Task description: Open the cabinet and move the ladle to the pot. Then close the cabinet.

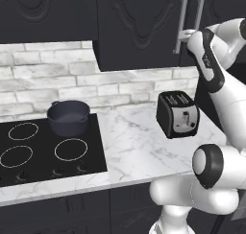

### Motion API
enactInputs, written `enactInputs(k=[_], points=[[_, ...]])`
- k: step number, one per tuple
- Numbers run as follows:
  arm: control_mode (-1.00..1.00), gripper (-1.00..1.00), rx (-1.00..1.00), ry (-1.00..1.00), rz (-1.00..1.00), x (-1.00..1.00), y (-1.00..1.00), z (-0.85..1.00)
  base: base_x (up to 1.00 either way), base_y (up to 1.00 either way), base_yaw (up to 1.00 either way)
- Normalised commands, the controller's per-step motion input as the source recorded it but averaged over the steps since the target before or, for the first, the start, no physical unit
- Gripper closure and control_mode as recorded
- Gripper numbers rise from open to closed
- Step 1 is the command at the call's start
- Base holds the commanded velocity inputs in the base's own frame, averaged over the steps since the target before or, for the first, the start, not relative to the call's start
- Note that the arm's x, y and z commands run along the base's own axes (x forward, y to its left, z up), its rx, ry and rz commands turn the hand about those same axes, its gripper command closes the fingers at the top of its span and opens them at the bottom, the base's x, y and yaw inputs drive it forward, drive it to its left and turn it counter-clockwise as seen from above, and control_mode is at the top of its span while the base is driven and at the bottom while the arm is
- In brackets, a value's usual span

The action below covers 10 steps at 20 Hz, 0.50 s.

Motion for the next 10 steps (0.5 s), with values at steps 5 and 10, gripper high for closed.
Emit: enactInputs(k=[5,10], points=[[-1.00,1.00,0.00,0.00,0.07,-0.19,-0.13,0.04,0.00,0.00,0.00],[-1.00,1.00,0.00,0.00,0.00,-0.45,-0.30,0.20,0.00,0.00,0.00]])
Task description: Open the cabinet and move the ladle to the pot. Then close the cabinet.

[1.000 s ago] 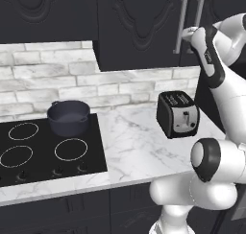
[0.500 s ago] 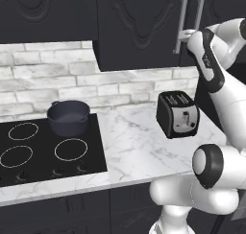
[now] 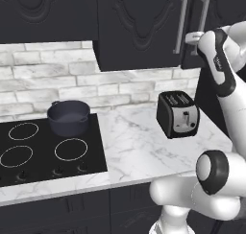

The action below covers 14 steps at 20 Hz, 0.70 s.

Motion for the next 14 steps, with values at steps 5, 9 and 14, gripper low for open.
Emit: enactInputs(k=[5,9,14], points=[[-1.00,1.00,-0.01,0.00,0.00,-0.56,-0.42,0.33,0.00,0.00,0.00],[-1.00,1.00,-0.02,0.00,0.00,-0.49,-0.66,0.35,0.00,0.00,0.00],[-1.00,1.00,-0.02,0.00,0.00,-0.41,-0.73,0.26,0.00,0.00,0.00]])
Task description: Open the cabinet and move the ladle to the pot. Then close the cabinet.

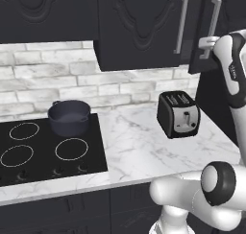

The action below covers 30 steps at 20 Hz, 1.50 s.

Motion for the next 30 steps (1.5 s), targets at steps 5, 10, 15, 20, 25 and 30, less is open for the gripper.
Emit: enactInputs(k=[5,10,15,20,25,30], points=[[-1.00,1.00,-0.02,0.00,0.00,-0.36,-0.75,0.23,0.00,0.00,0.00],[-1.00,1.00,-0.01,0.00,0.00,-0.39,-0.72,0.17,0.00,0.00,0.00],[-1.00,1.00,-0.01,0.00,0.00,-0.63,-0.89,0.15,0.00,0.00,0.00],[-1.00,1.00,0.00,0.00,0.00,-0.64,-0.95,0.07,0.00,0.00,0.00],[-1.00,1.00,0.00,0.00,0.00,-0.54,-0.87,0.02,0.00,0.00,0.00],[-1.00,1.00,-0.01,0.00,0.00,-0.31,-0.60,0.00,0.00,0.00,0.00]])
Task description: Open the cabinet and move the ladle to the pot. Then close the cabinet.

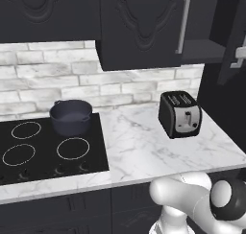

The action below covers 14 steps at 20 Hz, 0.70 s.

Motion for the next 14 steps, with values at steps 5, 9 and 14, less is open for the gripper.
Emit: enactInputs(k=[5,9,14], points=[[-1.00,-1.00,0.00,0.00,0.00,-0.23,-0.47,0.00,0.00,0.00,0.00],[-1.00,-1.00,0.00,0.00,0.00,-0.29,-0.33,0.00,0.00,0.00,0.00],[-1.00,-1.00,0.00,-0.04,0.00,-0.49,-0.15,0.00,0.00,0.00,0.00]])
